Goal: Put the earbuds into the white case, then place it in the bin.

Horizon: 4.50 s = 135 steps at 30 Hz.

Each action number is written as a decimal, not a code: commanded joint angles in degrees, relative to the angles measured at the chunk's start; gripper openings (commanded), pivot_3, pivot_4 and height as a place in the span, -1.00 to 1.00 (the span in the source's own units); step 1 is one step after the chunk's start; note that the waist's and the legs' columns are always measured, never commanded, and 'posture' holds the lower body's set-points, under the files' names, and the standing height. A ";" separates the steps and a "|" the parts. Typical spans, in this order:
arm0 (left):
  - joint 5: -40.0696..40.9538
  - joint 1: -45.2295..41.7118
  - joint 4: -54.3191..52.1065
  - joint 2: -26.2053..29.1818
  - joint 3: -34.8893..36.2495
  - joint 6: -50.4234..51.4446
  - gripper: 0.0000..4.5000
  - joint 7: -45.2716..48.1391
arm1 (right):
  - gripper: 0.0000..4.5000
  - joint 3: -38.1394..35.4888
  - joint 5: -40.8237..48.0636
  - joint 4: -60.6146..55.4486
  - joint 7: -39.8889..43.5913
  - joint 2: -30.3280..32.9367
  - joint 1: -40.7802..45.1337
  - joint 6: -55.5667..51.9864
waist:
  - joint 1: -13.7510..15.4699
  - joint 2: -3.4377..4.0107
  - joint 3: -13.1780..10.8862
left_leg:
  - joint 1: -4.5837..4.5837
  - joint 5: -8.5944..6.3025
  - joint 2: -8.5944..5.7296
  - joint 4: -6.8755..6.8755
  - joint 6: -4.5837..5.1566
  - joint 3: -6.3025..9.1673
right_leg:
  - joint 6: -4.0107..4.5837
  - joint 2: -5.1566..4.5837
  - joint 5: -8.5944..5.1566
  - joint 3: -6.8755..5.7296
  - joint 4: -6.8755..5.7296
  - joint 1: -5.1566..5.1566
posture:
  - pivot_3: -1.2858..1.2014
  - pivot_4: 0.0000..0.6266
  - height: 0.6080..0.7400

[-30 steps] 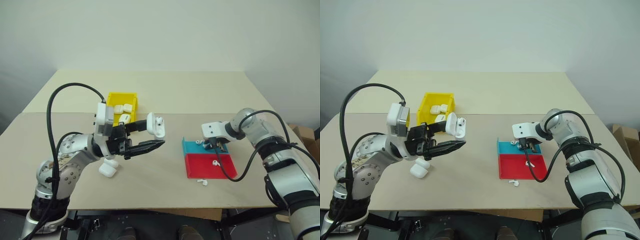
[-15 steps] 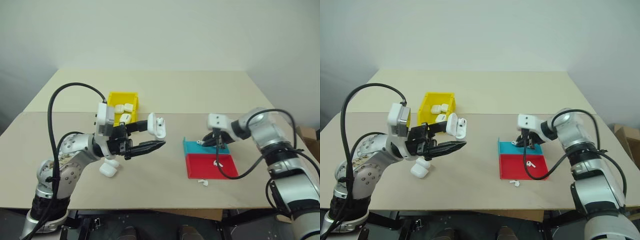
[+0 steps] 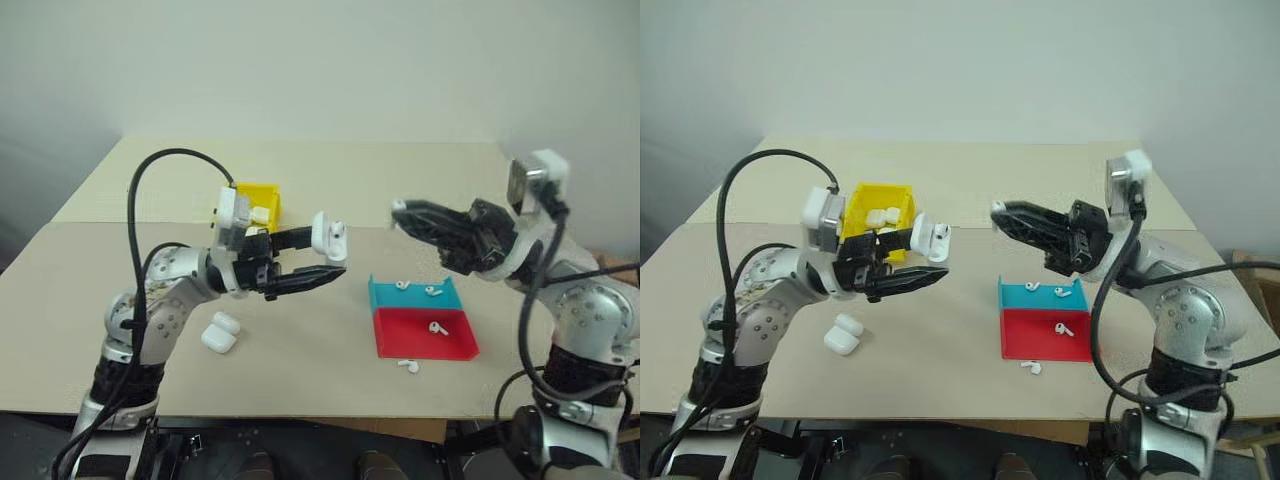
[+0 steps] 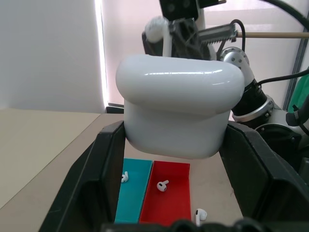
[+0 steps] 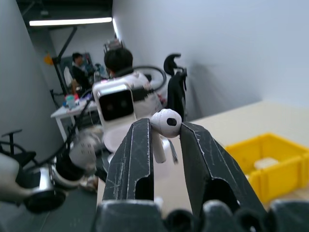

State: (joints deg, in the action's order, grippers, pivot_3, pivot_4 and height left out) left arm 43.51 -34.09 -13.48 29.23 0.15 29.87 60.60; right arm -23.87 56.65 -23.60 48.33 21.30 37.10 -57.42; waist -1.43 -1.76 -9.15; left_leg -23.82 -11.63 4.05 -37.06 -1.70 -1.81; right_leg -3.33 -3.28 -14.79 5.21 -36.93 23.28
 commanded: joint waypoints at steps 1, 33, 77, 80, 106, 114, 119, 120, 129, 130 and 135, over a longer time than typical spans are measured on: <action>-0.63 -2.28 0.40 -1.05 -0.28 -1.57 0.23 0.73 | -0.72 1.51 5.60 -6.63 -8.37 -2.11 -0.68 1.10 | 0.03 0.00 0.00 | 0.00 0.00 0.00 0.00 0.00 0.00 | 0.00 0.00 0.00 0.00 -0.01 0.00 | 0.03 -0.52 1.00; -1.36 -2.74 0.39 -1.45 0.51 -1.81 0.23 2.01 | -0.72 16.02 1.38 -6.72 -11.50 4.96 -6.01 11.28 | -0.07 0.00 0.00 | -0.03 0.00 0.00 0.01 0.01 0.02 | -0.01 0.00 -0.01 -0.01 0.05 0.02 | 0.03 -0.52 1.00; -2.27 -2.51 1.29 -1.98 0.59 -2.75 0.23 2.28 | 0.81 15.74 1.78 -6.31 -2.69 14.32 -5.79 16.12 | 0.41 -0.02 -0.01 | -0.05 -0.01 0.00 0.02 0.01 0.01 | -0.01 0.00 -0.01 -0.02 0.12 0.02 | 0.03 -0.52 1.00; -2.81 -2.49 1.67 -2.39 0.16 -3.01 0.23 2.33 | 0.81 15.59 3.48 -6.89 -2.80 15.52 -5.27 15.12 | 0.41 -0.02 -0.01 | -0.05 -0.01 0.00 0.02 0.01 0.02 | -0.01 0.00 -0.01 -0.02 0.12 0.02 | 0.03 -0.52 1.00; -16.92 -7.21 11.24 -11.93 -7.24 -8.69 0.23 -5.35 | -0.99 33.73 -15.00 8.42 7.48 27.73 24.49 8.09 | 0.37 0.03 -0.05 | -0.25 -0.01 -0.01 0.05 0.02 -0.01 | 0.00 0.00 -0.01 0.01 0.11 0.29 | 0.03 -0.52 1.00; -16.73 -6.70 9.81 -12.22 -6.30 -9.05 0.23 -5.99 | -0.99 43.94 -26.69 10.37 16.80 28.19 30.40 11.70 | 0.70 0.04 -0.05 | -0.88 -0.01 -0.02 -0.06 0.02 -0.03 | 0.01 -0.02 -0.01 0.02 -0.04 0.95 | 0.03 -0.52 1.00; -15.78 -5.10 7.61 -11.49 -4.82 -8.51 0.23 -7.55 | -0.99 41.99 -29.28 13.11 18.83 28.37 29.60 12.57 | 0.69 0.04 -0.06 | -0.86 0.00 -0.02 -0.17 0.02 -0.02 | 0.00 -0.02 0.00 0.01 -0.10 0.92 | 0.03 -0.52 1.00; -15.67 -4.66 7.07 -11.16 -4.54 -8.36 0.23 -7.86 | -0.99 40.65 -28.85 13.37 18.83 28.37 29.40 12.04 | 0.69 0.04 -0.06 | -0.86 0.00 -0.02 -0.17 0.02 -0.02 | 0.00 -0.02 0.00 0.01 -0.10 0.91 | 0.03 -0.52 1.00; -15.59 -2.46 3.46 -10.36 -0.38 -7.54 0.23 -14.06 | -0.99 25.00 -22.35 13.12 11.34 24.58 24.58 7.75 | 0.69 0.06 -0.06 | -0.84 0.00 -0.02 -0.18 0.02 0.00 | 0.01 -0.02 0.00 0.00 -0.14 0.88 | 0.03 -0.52 1.00; -16.52 -2.82 3.47 -10.69 0.29 -7.29 0.23 -16.71 | -0.99 23.14 -21.46 12.56 10.19 24.31 23.55 7.14 | 0.69 0.06 -0.06 | -0.84 0.00 -0.02 -0.18 0.02 0.00 | 0.01 -0.02 0.00 0.00 -0.15 0.88 | 0.03 -0.52 1.00; -27.45 -6.97 8.24 -13.62 3.17 -8.58 0.23 -37.20 | -0.99 16.59 -20.95 7.03 2.30 21.96 13.38 8.40 | 1.20 0.05 -0.06 | -0.83 0.00 -0.05 -0.23 0.02 0.06 | -0.02 -0.04 0.02 -0.03 -0.11 0.78 | 0.03 -0.52 1.00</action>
State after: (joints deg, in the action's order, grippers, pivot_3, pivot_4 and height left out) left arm 19.62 -38.98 -5.65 16.26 1.71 22.56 30.00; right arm -4.56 35.05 -13.51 53.08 43.50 51.13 -49.58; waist -0.24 -1.71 -9.22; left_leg -24.65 -11.64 3.98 -37.30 -1.68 -1.75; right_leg -3.35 -3.33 -14.77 5.18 -37.04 24.06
